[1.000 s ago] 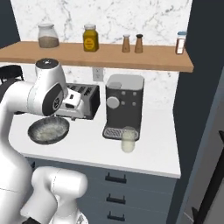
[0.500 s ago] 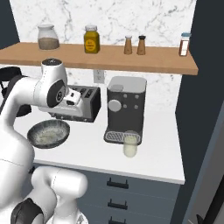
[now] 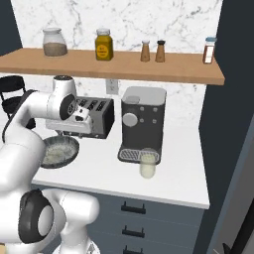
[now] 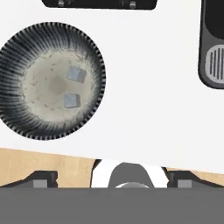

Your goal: Grab a lemon wedge from the fridge and one ice cube from the ice bowl, and put them in the glass of lemonade.

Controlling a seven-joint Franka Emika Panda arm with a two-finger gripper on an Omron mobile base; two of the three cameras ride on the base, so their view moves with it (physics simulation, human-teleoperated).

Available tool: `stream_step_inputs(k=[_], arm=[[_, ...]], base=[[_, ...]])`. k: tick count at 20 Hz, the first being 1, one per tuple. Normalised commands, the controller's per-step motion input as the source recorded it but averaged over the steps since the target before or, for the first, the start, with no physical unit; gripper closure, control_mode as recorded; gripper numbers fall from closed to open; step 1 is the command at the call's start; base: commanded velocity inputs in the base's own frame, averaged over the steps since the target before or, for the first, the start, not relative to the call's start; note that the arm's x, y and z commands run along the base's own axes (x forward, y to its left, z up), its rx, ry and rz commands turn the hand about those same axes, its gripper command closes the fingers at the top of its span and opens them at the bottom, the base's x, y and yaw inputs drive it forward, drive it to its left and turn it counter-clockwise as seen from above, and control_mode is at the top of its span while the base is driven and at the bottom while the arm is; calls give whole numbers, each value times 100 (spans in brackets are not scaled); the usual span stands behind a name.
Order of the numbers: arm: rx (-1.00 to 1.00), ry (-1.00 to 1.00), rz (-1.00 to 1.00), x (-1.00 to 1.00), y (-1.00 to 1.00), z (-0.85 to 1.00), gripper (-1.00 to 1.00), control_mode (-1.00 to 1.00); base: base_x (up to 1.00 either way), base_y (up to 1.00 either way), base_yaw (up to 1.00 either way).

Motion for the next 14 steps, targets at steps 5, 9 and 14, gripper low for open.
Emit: stream_step_inputs(k=[5, 9, 14], arm=[[-11, -2, 0, -2, 37, -66, -100, -100], [-3, -1, 0, 4, 54, -33, -100, -100], [0, 0, 0, 13, 26, -2, -100, -100]], base=[[0, 0, 0], [0, 0, 0], [0, 0, 0]])
